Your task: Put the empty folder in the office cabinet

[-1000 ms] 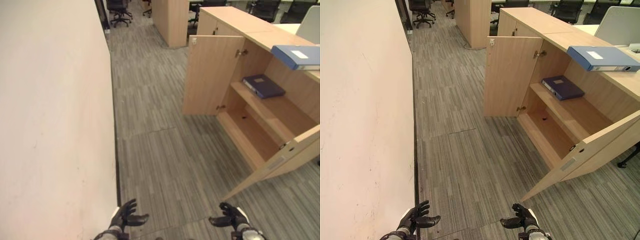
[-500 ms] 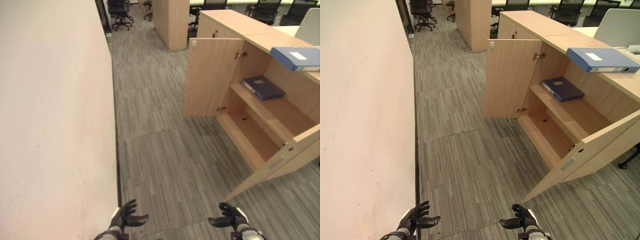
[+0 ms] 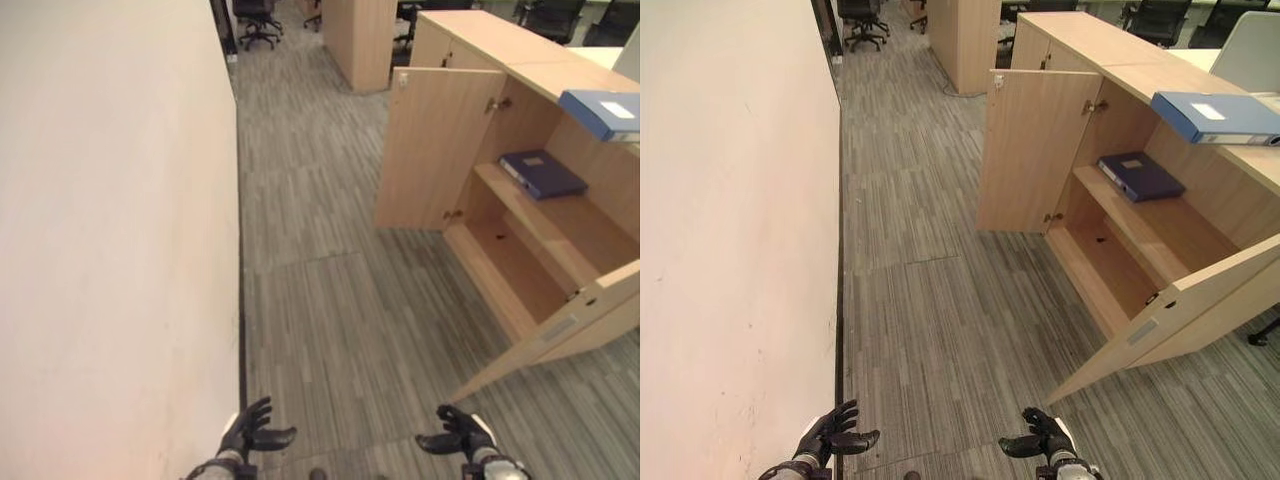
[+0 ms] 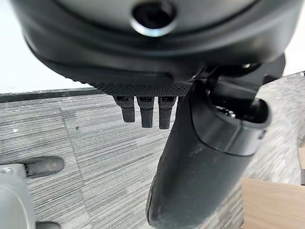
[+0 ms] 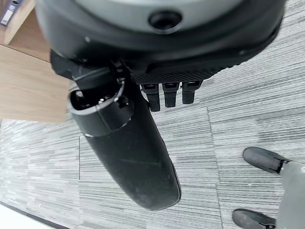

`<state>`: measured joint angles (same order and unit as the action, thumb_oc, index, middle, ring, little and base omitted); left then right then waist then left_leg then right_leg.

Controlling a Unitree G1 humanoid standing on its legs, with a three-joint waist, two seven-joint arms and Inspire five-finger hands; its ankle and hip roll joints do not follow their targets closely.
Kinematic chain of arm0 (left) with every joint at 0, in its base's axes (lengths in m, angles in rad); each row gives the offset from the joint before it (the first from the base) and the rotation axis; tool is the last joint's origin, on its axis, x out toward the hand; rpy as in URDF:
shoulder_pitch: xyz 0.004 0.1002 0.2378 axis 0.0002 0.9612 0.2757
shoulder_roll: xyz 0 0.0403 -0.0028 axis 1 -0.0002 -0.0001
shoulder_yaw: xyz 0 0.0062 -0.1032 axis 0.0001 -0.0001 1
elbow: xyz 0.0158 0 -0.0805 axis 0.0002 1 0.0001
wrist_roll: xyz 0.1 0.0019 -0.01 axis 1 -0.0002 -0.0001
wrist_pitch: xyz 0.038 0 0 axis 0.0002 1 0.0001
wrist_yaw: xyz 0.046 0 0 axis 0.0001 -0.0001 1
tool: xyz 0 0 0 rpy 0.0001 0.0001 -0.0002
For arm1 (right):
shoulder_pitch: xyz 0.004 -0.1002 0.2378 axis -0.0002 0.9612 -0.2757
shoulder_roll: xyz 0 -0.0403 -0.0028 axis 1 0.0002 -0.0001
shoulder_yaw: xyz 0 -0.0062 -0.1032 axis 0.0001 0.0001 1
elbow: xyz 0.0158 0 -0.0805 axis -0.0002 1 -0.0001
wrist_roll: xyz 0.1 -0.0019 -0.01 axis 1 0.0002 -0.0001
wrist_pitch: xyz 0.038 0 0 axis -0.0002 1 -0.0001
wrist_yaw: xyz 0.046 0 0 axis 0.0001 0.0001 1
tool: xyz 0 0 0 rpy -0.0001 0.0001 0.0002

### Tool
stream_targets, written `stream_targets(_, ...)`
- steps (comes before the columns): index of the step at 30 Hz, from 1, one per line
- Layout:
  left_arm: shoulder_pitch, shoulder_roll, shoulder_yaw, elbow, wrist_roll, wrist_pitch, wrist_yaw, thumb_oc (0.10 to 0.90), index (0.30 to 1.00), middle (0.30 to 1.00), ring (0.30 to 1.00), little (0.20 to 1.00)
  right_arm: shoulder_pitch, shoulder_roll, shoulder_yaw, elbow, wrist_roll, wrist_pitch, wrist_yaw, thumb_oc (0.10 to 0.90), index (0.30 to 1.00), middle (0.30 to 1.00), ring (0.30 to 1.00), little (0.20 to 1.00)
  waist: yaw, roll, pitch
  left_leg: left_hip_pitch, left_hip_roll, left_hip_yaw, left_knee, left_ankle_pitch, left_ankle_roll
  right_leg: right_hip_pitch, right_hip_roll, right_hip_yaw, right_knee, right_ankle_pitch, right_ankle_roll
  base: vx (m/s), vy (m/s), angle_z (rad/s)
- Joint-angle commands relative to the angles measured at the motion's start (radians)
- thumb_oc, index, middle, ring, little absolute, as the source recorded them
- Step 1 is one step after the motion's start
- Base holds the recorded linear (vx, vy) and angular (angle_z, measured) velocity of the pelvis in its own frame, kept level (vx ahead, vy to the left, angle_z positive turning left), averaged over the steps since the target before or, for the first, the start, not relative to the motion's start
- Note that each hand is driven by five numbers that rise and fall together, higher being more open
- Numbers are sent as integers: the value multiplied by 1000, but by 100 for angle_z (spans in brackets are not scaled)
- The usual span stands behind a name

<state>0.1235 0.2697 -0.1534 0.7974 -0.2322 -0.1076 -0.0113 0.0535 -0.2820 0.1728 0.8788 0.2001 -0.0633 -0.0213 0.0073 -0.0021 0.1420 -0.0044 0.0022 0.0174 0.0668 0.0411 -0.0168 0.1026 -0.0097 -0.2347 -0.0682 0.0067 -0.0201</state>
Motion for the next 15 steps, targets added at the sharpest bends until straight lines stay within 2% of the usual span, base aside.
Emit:
stream_targets(1,-105,35,6,-29,-51,-46,-5,800,900,900,900,900,-74,-79,-11,-70,19,-51,-2,800,900,900,900,900,14,-24,98,-143,117,-63,351,24,-116,55,-65,65,111,-163,36,14,-75,-3)
stream_targets(3,-107,34,4,-29,-56,-47,-4,800,900,900,900,900,-74,-82,-13,-69,20,-49,-3,800,900,900,900,900,17,-22,104,-181,121,-62,355,42,-115,59,-63,66,120,-177,33,106,-50,-16)
stream_targets(4,-112,35,-2,-32,-56,-45,-3,800,900,900,900,900,-77,-86,-12,-65,20,-46,-5,800,900,900,900,900,29,-21,108,-249,141,-45,308,38,-107,76,-58,74,135,-213,31,172,-16,-14)
stream_targets(5,-111,35,-2,-32,-56,-45,-3,800,900,900,900,900,-77,-86,-11,-65,20,-46,-5,800,900,900,900,900,30,-23,108,-247,141,-43,309,35,-107,77,-60,76,138,-217,31,223,8,-4)
stream_targets(6,-111,37,-8,-36,-54,-42,-3,800,900,900,900,900,-76,-89,-11,-63,22,-45,-8,800,900,900,900,900,35,-20,107,-259,153,-40,262,37,-104,86,-55,81,142,-227,33,186,40,-10)
stream_targets(7,-111,37,-12,-37,-53,-40,0,800,900,900,900,900,-76,-90,-9,-61,25,-45,-10,800,900,900,900,900,44,-13,108,-272,168,-41,213,71,-107,99,-48,88,148,-242,36,374,79,-5)
stream_targets(8,-121,39,-17,-39,-54,-40,11,800,900,900,900,900,-92,-94,-3,-51,32,-45,-24,800,900,900,900,900,63,-5,116,-304,197,-46,94,122,-115,128,-36,108,163,-281,42,480,105,5)
stream_targets(10,-134,38,-13,-38,-66,-46,25,800,900,900,900,900,-119,-92,8,-40,41,-45,-36,800,900,900,900,900,89,-6,123,-341,221,-48,-24,126,-121,170,-36,151,183,-328,54,458,113,19)
stream_targets(13,-117,43,6,-40,-70,-50,26,800,900,900,900,900,-131,-92,25,-43,25,-44,-31,800,900,900,900,900,125,-3,105,-351,232,-112,-70,148,-139,239,-40,232,174,-369,65,390,122,-46)
stream_targets(15,-106,42,12,-35,-71,-49,24,800,900,900,900,900,-127,-87,29,-44,19,-43,-26,800,900,900,900,900,133,-6,95,-343,231,-125,-82,146,-144,251,-45,245,167,-372,70,198,75,-71)
